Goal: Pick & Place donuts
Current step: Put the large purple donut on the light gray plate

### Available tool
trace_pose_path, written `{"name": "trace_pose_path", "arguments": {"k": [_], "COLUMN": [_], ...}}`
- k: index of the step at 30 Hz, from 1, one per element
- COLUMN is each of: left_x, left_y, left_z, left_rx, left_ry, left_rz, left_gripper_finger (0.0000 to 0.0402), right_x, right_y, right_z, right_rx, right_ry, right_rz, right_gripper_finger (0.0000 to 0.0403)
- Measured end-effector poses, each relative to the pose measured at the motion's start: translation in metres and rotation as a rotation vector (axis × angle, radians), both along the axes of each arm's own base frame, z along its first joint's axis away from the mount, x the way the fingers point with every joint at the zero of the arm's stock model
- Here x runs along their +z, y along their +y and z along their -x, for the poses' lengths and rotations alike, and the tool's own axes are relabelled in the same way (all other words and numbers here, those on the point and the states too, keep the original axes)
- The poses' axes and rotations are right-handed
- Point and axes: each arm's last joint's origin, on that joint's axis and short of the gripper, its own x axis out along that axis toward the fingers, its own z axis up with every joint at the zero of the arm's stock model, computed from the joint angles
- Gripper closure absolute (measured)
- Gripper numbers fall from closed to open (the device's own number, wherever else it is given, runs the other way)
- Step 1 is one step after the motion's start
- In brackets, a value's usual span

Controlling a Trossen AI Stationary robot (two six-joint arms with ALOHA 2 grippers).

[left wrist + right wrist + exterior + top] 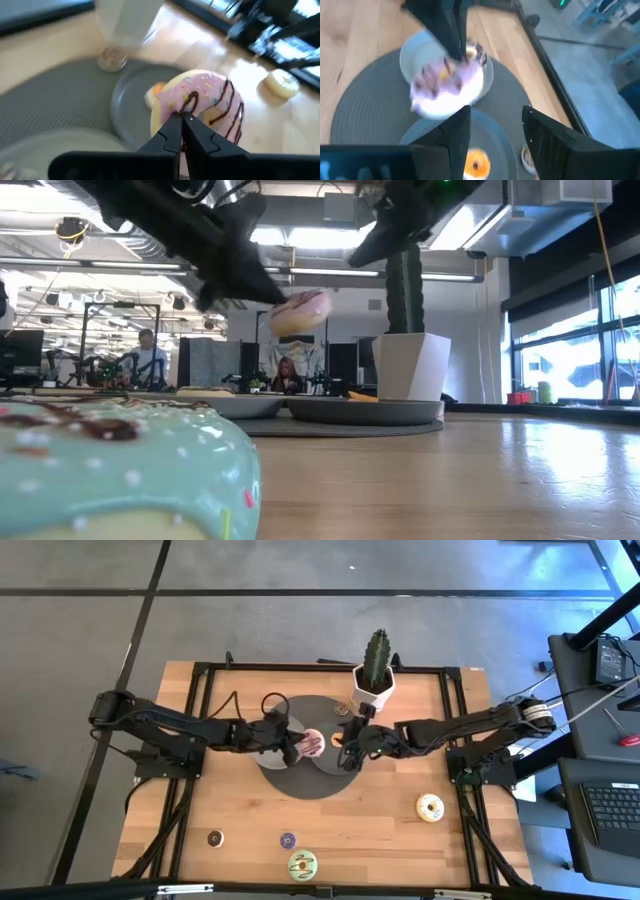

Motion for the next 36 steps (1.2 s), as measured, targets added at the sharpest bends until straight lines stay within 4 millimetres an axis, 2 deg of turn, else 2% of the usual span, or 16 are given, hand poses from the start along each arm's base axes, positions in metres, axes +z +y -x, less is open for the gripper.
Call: {"name": "trace_pose_path", "arguments": {"k": [4, 11, 18, 28, 36], "left_x": [-0.003, -0.014, -0.016, -0.043, -0.046], "left_y": [0.005, 0.012, 0.023, 0.027, 0.034], "left_z": [0.015, 0.025, 0.025, 0.013, 0.013], "left_rx": [0.030, 0.112, 0.176, 0.165, 0.200], "left_ry": [0.107, 0.219, 0.219, 0.320, 0.325], "left_rz": [0.107, 0.184, 0.189, 0.247, 0.245], "left_gripper_finger": [0.0398, 0.0398, 0.0398, 0.0397, 0.0391], "right_x": [0.006, 0.004, 0.004, 0.002, 0.001], "right_y": [-0.002, -0.002, -0.002, -0.002, -0.002], "right_z": [0.011, 0.012, 0.012, 0.014, 0.014], "right_rx": [-0.026, -0.042, -0.042, -0.044, -0.057], "right_ry": [0.018, 0.027, 0.032, 0.059, 0.061], "right_rz": [-0.030, -0.049, -0.048, -0.046, -0.059], "right_gripper_finger": [0.0231, 0.0245, 0.0248, 0.0248, 0.0248]}}
